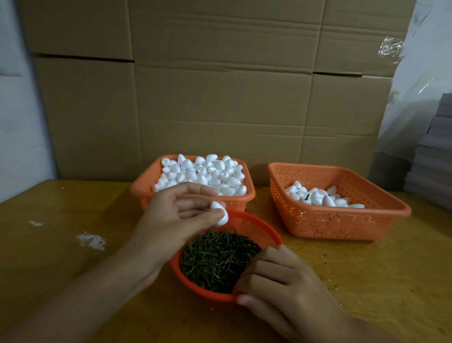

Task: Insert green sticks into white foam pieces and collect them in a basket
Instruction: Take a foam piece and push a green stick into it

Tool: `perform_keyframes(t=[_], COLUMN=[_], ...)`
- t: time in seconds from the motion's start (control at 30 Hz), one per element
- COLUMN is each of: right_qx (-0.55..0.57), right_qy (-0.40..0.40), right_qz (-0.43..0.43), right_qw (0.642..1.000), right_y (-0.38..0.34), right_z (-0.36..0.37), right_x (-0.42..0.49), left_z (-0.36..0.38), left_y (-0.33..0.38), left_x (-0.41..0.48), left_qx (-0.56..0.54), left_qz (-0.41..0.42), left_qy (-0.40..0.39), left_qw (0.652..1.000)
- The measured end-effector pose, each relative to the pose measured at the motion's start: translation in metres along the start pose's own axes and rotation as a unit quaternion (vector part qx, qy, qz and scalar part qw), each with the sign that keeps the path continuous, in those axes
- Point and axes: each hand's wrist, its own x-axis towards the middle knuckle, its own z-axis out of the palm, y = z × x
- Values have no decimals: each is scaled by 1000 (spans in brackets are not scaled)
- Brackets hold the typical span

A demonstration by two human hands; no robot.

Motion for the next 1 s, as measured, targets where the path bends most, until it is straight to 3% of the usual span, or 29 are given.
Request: perform_keyframes(t=[0.17, 0.43, 0.63, 1.0], right_qx=[24, 147, 41, 15], right_qy=[-28, 13, -34, -28], right_qz=[31, 111, 13, 14], right_qw=[999, 983, 999, 999], right_y=[-1, 7, 1, 1], right_z=[2, 5, 4, 6], right_x=[-1, -4, 0, 0], left_z=[-4, -6, -8, -12], left_y=[-12, -17, -18, -17], left_x=[-12, -25, -24, -21], left_qx=[24, 1, 32, 6], left_qz=[26, 61, 54, 51], left_qy=[20, -17, -43, -74], left_qw=[999, 998, 997, 996])
